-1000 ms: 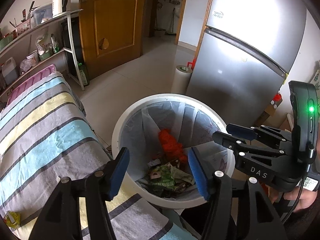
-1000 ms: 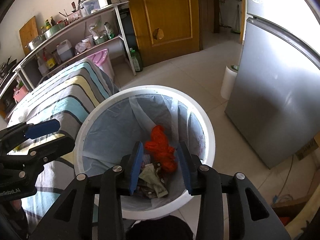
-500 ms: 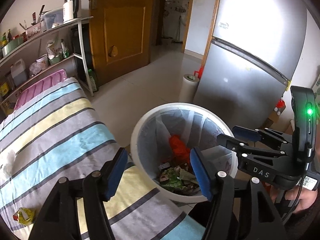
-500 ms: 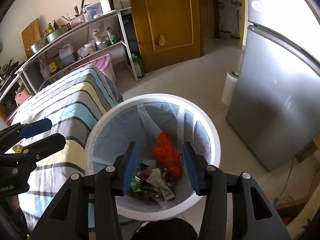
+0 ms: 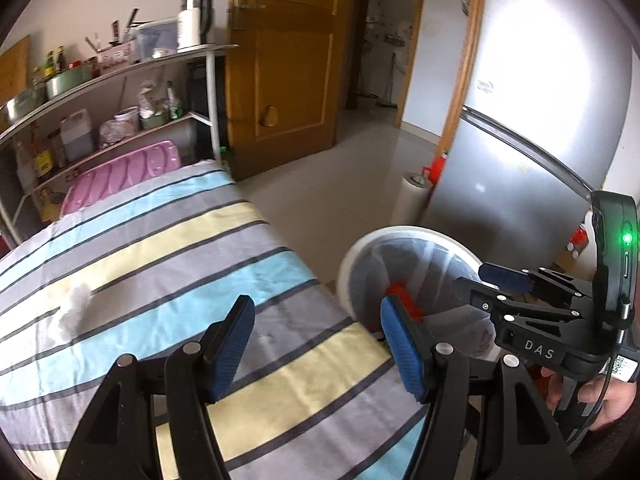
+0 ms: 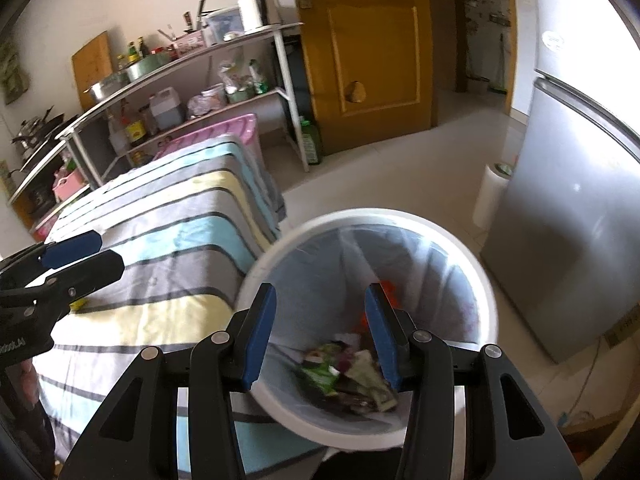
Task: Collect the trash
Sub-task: 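Move both grippers back over the clear plastic bag and yellow wrapper, then grasp the clear plastic bag with the left gripper while the right grasps the yellow-red wrapper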
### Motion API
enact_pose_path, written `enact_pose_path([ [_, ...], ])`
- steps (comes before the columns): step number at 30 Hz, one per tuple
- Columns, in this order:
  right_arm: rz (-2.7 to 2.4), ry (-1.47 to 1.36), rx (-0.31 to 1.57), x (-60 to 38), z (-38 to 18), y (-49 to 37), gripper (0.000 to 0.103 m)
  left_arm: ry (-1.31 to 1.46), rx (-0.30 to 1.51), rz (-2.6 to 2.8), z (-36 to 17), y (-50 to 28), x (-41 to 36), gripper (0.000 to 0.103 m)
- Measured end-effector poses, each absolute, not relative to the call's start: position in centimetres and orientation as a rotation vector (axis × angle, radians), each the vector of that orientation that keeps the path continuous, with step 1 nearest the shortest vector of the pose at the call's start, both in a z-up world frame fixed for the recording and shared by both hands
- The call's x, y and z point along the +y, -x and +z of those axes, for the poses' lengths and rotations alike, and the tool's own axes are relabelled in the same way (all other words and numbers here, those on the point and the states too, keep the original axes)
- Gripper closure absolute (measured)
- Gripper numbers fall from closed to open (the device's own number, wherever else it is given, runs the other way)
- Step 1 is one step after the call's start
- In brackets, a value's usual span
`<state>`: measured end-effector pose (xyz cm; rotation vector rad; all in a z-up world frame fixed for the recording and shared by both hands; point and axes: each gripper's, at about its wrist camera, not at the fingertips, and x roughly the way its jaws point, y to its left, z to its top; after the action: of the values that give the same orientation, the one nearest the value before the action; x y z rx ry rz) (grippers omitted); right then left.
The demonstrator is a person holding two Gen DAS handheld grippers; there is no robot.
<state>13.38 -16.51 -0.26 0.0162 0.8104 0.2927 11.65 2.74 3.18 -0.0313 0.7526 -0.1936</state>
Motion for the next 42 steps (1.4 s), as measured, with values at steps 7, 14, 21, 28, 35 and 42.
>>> enact_pose_path([
  [7, 0.376, 0.005, 0.797, -12.5, 0.4, -13.3, 0.055, 0.067, 0.74, -0.112, 3.4, -10.5, 7.4, 0.035],
  [14, 0.47, 0.048, 0.797, -7.5, 0.4, -12.9, 0.055, 0.123, 0.729, -0.015, 3.5, -9.5, 13.2, 0.035],
  [21, 0.568, 0.089, 0.806, -2.6, 0.2, -12.6, 0.055, 0.178, 0.724, 0.075, 3.0, -8.6, 18.8, 0.035],
  [28, 0.682, 0.121, 0.822, 1.8, -0.3, -12.1, 0.055, 0.222, 0.745, 0.109, 1.8, -8.6, 23.1, 0.035],
  [35, 0.803, 0.152, 0.832, 5.8, -1.0, -11.3, 0.055, 0.271, 0.763, 0.086, 0.8, -9.4, 25.9, 0.035],
  [42, 0.915, 0.198, 0.847, 8.7, -2.1, -10.3, 0.055, 0.289, 0.807, 0.027, -0.6, -11.7, 26.3, 0.033],
])
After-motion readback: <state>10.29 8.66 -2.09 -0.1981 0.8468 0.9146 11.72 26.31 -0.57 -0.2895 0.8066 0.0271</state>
